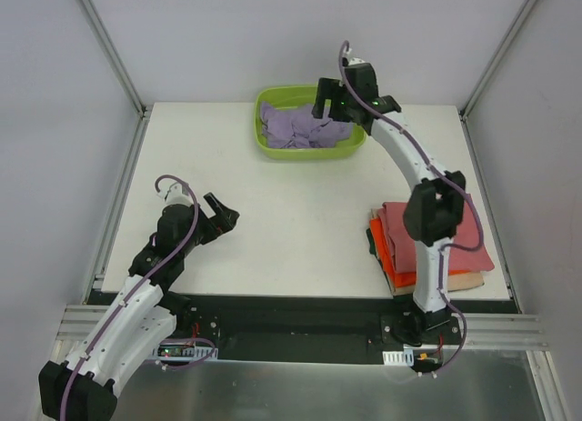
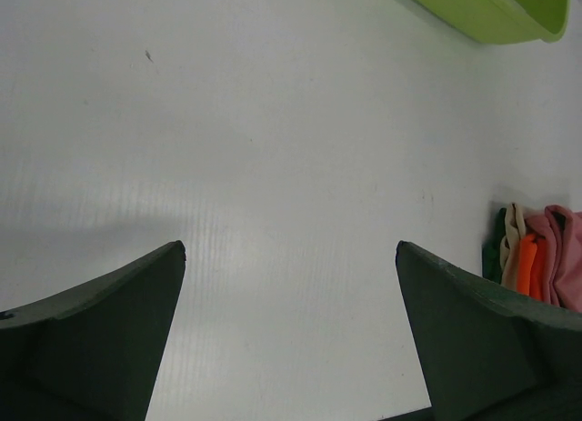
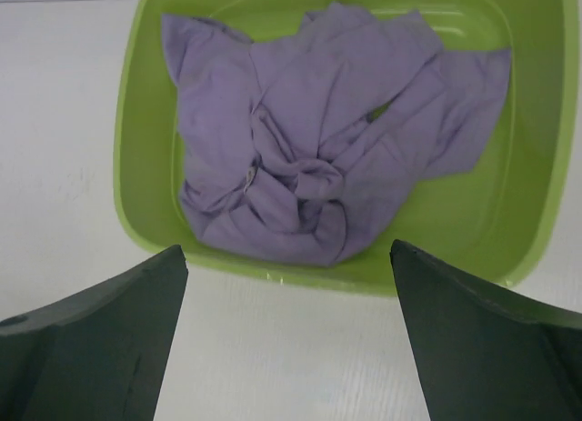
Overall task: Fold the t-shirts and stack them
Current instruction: Grab crumpled tshirt from bin with the right arm
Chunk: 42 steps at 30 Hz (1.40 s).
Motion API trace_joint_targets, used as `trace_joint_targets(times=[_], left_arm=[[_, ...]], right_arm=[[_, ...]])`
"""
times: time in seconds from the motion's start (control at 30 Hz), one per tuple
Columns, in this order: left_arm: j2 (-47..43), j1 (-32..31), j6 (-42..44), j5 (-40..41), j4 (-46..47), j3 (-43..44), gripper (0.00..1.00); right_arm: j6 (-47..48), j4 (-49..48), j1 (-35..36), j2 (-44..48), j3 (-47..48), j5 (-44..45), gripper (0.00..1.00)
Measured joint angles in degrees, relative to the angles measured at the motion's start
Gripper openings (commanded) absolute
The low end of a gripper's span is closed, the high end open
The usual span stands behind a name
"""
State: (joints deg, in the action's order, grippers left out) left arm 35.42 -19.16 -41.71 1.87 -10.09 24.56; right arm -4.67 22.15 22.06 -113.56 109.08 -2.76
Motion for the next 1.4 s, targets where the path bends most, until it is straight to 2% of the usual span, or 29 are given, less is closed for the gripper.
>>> trace_joint_targets(times=[0.07, 0.13, 0.2, 0.4, 0.57, 0.73, 1.03, 1.13, 1.23, 1.33, 1.4], left_arm=[[0.0, 0.0, 0.0, 0.1, 0.3, 0.0, 0.99], [0.0, 0.0, 0.0, 0.1, 0.6, 0.0, 0.99], [0.1, 0.0, 0.0, 0.1, 0.9, -0.1, 0.99], [0.3, 0.0, 0.2, 0.2, 0.9, -0.2, 0.99], [0.1, 0.0, 0.3, 0.3, 1.0, -0.5, 0.99], [0.1, 0.0, 0.3, 1.3, 1.2, -0.9, 0.99], [0.2, 0.0, 0.4, 2.1, 1.2, -0.9, 0.99], [0.1, 0.0, 0.5, 2.1, 1.2, -0.9, 0.99], [-0.7, 0.0, 0.7, 2.0, 1.2, -0.9, 0.99], [-1.5, 0.0, 0.7, 2.1, 1.1, -0.9, 0.99], [-1.9, 0.0, 0.9, 2.1, 1.0, -0.9, 0.99]], right_arm=[[1.3, 3.7, 1.8, -9.2, 12.6, 4.2, 0.96], [2.1, 5.5, 3.3, -15.8, 20.9, 8.2, 0.96], [3.3, 5.2, 4.6, -20.2, 24.6, 11.4, 0.96], [5.8, -1.9, 5.7, -27.9, 26.0, 17.5, 0.98], [6.2, -4.0, 5.4, -34.7, 28.4, 17.7, 0.99], [6.0, -3.7, 5.3, -37.7, 28.7, 16.2, 0.95], [2.6, -1.2, 5.1, -37.8, 29.6, 10.9, 0.81], [1.7, -0.3, 5.1, -37.8, 29.6, 9.9, 0.62], [1.4, 0.6, 5.1, -37.8, 29.6, 9.2, 0.35], [0.9, 1.0, 5.0, -37.8, 29.6, 8.9, 0.02], [0.9, 1.1, 5.0, -37.6, 29.6, 8.9, 0.01]])
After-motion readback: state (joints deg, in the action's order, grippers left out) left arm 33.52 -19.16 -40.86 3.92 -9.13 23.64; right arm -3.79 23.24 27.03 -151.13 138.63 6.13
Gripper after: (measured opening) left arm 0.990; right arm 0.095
